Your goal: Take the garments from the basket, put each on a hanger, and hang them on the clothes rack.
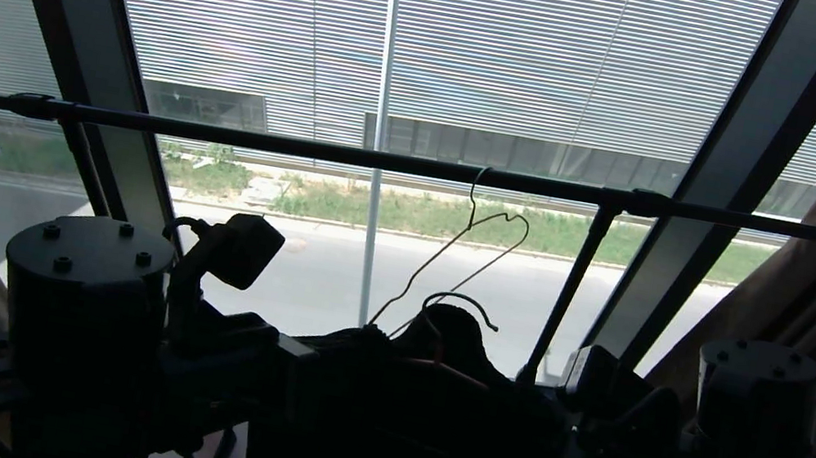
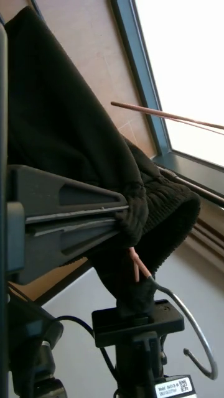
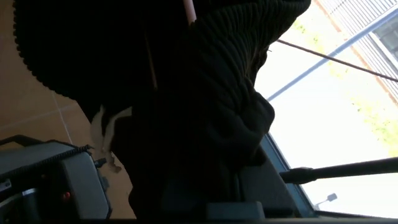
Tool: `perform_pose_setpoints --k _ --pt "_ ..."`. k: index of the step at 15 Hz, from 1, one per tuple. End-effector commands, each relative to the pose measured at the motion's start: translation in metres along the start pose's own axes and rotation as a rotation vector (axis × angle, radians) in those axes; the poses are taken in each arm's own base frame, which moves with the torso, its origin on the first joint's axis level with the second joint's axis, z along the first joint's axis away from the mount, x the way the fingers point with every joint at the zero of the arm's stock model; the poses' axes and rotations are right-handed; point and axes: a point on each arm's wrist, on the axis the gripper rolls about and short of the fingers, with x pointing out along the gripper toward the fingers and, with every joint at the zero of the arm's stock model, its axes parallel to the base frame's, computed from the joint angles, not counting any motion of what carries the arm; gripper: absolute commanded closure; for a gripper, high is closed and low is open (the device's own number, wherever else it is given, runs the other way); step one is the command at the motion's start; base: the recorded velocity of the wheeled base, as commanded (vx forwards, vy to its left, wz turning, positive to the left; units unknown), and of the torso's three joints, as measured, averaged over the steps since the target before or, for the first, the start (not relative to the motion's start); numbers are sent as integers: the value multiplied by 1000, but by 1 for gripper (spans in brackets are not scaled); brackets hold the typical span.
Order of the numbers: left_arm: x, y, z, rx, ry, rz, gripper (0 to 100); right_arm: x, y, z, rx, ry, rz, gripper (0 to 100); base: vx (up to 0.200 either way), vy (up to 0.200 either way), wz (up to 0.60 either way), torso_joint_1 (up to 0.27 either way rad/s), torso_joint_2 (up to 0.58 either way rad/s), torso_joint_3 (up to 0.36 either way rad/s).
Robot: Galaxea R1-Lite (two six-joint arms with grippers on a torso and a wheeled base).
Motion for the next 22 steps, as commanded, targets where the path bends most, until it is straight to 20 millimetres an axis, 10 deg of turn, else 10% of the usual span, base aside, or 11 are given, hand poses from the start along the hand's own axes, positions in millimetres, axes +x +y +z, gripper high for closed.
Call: perform_pose_setpoints --k 1,22 --pt "0 0 -1 -1 3 1 100 -1 -4 -1 8 -1 -6 100 0 0 0 0 0 0" --pt "-1 -6 -20 68 85 -65 100 -4 4 11 111 -145 65 100 0 0 0 0 0 0"
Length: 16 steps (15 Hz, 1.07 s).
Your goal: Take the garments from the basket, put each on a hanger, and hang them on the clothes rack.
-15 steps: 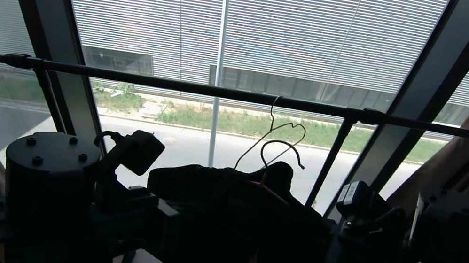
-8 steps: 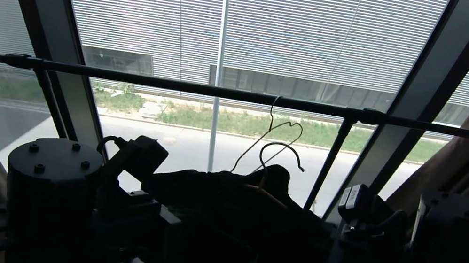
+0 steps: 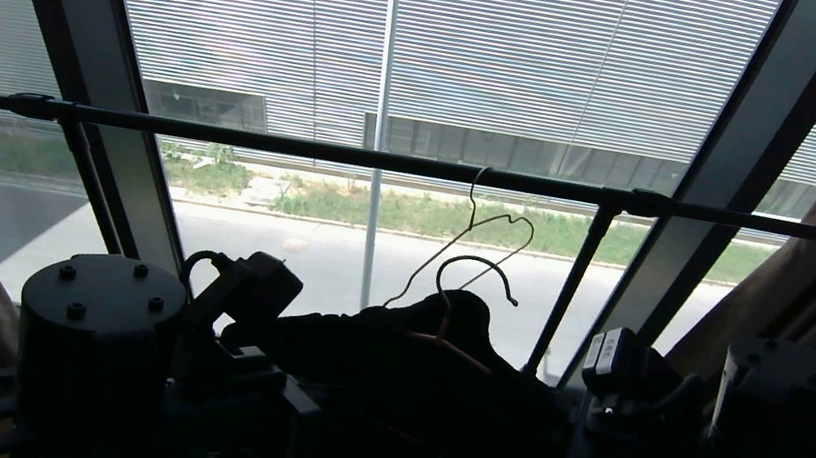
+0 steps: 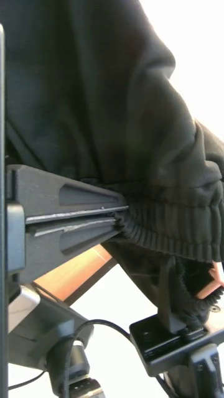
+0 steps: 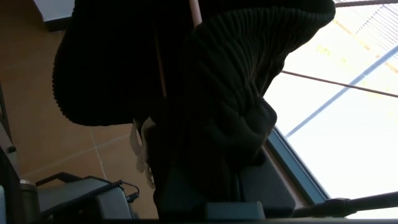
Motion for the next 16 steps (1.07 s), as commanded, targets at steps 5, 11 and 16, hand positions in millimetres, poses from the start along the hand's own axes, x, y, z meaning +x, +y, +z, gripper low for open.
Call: perform_pose_setpoints --k 5,11,16 --pt "7 2 -4 -3 25 10 0 -1 1 -1 -3 -6 0 100 0 0 0 0 0 0" --pt "2 2 1 0 -23 -1 0 1 0 -1 -2 -8 -2 100 0 0 0 0 0 0" --pt "-13 -2 3 11 -45 -57 0 -7 -18 -7 24 -22 8 100 0 0 0 0 0 0"
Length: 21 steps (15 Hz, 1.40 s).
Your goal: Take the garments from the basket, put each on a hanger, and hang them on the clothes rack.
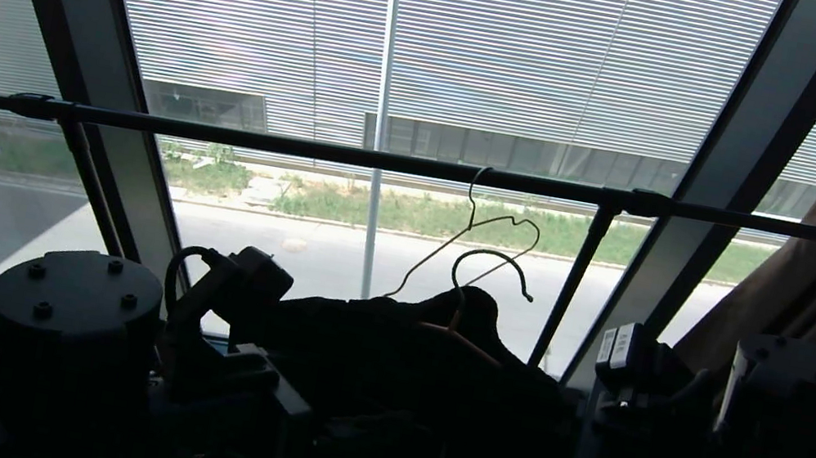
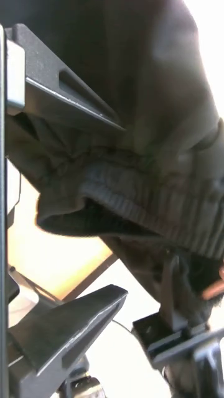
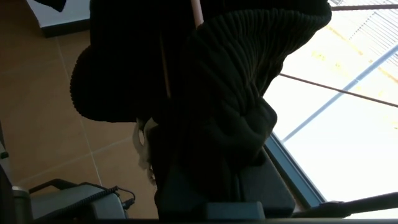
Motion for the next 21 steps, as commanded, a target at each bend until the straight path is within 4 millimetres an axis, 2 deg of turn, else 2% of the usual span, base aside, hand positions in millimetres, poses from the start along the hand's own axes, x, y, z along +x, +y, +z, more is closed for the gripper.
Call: perform_pose_setpoints --k 1,4,8,10,12,14,16,18,21 --pt "-8 -2 1 4 -23 -24 0 -7 -13 -5 22 -4 -6 100 0 0 0 0 0 0" --pt "-10 0 3 8 -57 -29 0 -15 -26 -9 42 -19 12 100 0 0 0 0 0 0" --pt "-23 15 20 5 -154 -25 0 -19 -29 -12 44 -15 8 100 0 0 0 0 0 0" --pt "-37 25 32 9 -202 -10 0 -19 -28 -14 29 -12 11 100 0 0 0 0 0 0" --pt "-66 52 47 32 -190 29 0 -18 -27 -15 28 -6 16 100 0 0 0 0 0 0" --pt "-93 64 53 56 -167 -41 0 -16 -19 -17 -6 1 48 100 0 0 0 0 0 0" --pt "-103 75 47 128 -149 -68 0 -14 -10 -19 -34 10 83 100 0 0 0 0 0 0" --pt "-101 80 34 189 -106 -124 0 -9 -2 -17 -46 10 121 100 0 0 0 0 0 0" --pt "-79 98 7 399 -18 -235 0 -8 2 -19 -52 16 138 100 0 0 0 0 0 0"
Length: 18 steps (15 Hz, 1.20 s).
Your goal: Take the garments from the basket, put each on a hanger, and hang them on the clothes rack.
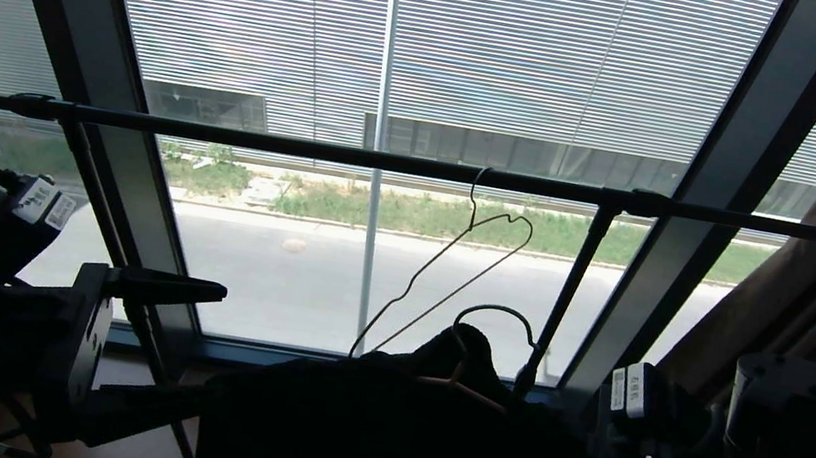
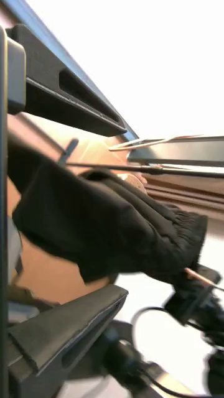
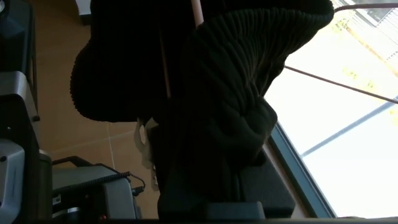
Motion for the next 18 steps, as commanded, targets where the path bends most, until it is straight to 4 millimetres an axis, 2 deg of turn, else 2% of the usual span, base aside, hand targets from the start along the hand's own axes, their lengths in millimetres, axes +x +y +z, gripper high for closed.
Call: perform_pose_setpoints --k 1,2,5,8,13,18 --pt "15 5 -22 17 54 -72 0 2 3 0 -4 1 16 100 0 0 0 0 0 0" --pt "17 5 -23 32 55 -84 0 2 4 0 -5 1 20 100 0 0 0 0 0 0" --pt "45 9 -15 75 46 -175 0 2 6 1 -14 -2 25 100 0 0 0 0 0 0" --pt "57 6 -5 55 70 -232 0 1 6 2 -16 -6 23 100 0 0 0 0 0 0" --pt "61 13 31 66 146 -275 0 1 6 3 -19 -7 23 100 0 0 0 0 0 0" --pt "62 14 31 123 186 -280 0 0 6 3 -20 -10 22 100 0 0 0 0 0 0"
